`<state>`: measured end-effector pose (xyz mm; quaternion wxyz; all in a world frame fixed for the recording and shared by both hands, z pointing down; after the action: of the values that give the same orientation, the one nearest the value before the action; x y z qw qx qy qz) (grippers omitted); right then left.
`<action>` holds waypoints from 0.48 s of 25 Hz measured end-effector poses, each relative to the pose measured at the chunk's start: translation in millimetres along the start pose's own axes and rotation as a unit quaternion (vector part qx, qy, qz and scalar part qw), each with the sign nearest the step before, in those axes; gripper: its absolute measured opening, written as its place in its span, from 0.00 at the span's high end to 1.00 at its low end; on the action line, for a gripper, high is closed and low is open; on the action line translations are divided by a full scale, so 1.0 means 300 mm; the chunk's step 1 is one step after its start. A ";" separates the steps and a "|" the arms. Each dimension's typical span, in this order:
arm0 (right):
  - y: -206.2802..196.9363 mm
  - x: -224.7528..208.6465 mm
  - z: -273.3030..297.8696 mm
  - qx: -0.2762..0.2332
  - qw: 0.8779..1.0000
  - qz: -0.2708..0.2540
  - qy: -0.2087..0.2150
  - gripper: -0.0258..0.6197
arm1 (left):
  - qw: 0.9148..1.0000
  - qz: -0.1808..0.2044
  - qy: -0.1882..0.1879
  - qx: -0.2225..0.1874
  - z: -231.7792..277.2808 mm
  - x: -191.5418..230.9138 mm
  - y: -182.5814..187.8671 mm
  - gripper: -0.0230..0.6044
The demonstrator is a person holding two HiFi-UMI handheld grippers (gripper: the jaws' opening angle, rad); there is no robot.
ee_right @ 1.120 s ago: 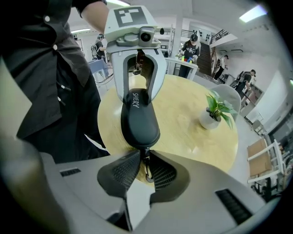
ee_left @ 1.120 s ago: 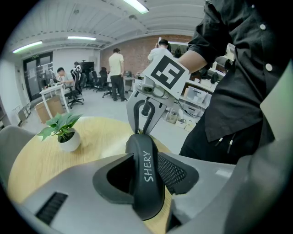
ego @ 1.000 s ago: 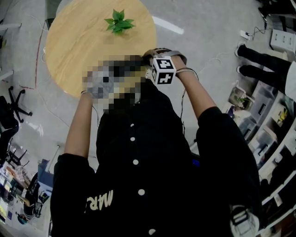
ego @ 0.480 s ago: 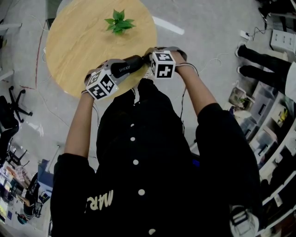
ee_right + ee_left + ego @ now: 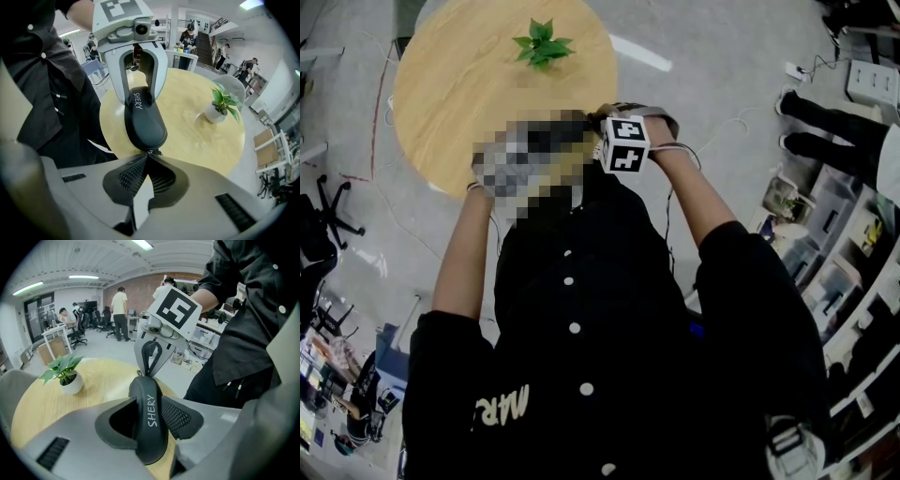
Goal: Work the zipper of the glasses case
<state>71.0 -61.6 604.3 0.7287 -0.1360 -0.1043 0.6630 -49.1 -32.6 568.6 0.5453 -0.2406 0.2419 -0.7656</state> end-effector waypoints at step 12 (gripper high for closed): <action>0.004 0.064 0.007 -0.006 0.997 0.079 -0.016 0.95 | 1.000 0.002 0.001 0.014 0.002 -0.005 0.005 0.70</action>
<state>70.9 -42.3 605.5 0.6715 -0.1370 -0.1088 0.7200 -47.3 -31.6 567.9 0.5495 -0.2316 0.2322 -0.7684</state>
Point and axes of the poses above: the fingertips, and each gripper's own axes: z forward along the fingers, x to its left, y out of its top, the point moved 6 cm from there along -z, backward along the fingers, and after that the axes turned 2 degrees about z, right-handed, at the moved point
